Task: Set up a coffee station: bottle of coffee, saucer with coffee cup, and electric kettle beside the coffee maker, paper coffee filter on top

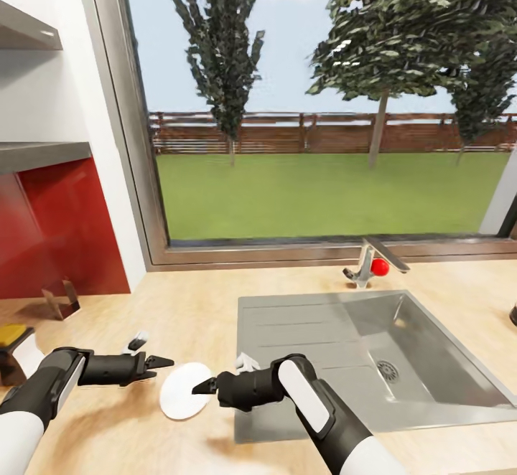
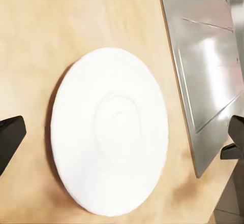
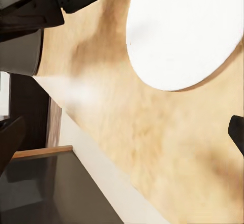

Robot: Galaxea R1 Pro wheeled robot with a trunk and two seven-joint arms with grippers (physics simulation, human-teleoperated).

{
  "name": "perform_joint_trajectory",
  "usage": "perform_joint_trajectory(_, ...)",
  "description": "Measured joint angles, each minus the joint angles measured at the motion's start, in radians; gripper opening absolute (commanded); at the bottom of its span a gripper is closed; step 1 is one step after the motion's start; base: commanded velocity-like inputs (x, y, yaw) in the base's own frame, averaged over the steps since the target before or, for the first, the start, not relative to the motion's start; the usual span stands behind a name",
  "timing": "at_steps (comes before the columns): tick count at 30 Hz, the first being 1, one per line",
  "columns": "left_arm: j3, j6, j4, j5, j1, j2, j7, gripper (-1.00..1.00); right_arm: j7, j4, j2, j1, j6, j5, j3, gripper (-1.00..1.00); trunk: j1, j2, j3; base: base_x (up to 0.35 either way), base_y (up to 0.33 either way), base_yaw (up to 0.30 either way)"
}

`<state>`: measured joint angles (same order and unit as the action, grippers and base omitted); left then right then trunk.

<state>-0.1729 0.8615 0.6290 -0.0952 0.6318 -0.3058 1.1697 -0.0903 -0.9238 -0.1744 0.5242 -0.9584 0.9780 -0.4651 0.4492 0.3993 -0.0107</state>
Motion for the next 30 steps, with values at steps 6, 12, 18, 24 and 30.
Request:
perform_joint_trajectory(6, 0.000, 0.000, 0.000, -0.001, 0.000, 0.001, 0.000, 1.00, 0.000, -0.003, 0.000, 0.000, 0.001, 0.001, 0.000, 1.00, 0.000, 0.000, 0.000, 0.123, 0.000, 0.000)
perform_joint_trajectory(12, 0.000, 0.000, -0.001, 0.000, 0.000, 0.007, 0.000, 1.00, 0.001, -0.005, 0.000, 0.000, 0.002, 0.002, 0.000, 1.00, 0.000, 0.000, 0.000, 0.019, 0.000, 0.000)
perform_joint_trajectory(18, 0.000, 0.000, -0.001, -0.002, -0.007, 0.014, 0.000, 1.00, 0.002, 0.000, 0.000, 0.000, 0.047, 0.001, 0.000, 1.00, 0.000, 0.000, 0.000, 0.002, 0.000, 0.000)
perform_joint_trajectory(24, 0.001, 0.000, 0.000, -0.004, -0.031, 0.019, -0.002, 1.00, 0.003, 0.002, 0.000, 0.000, 0.062, 0.002, -0.001, 1.00, 0.000, 0.000, 0.000, 0.000, 0.000, 0.000)
perform_joint_trajectory(30, 0.000, -0.001, 0.001, 0.001, -0.051, 0.018, -0.013, 1.00, 0.003, 0.004, 0.000, 0.000, 0.065, 0.003, -0.066, 1.00, 0.000, 0.000, 0.000, 0.000, 0.000, 0.000)
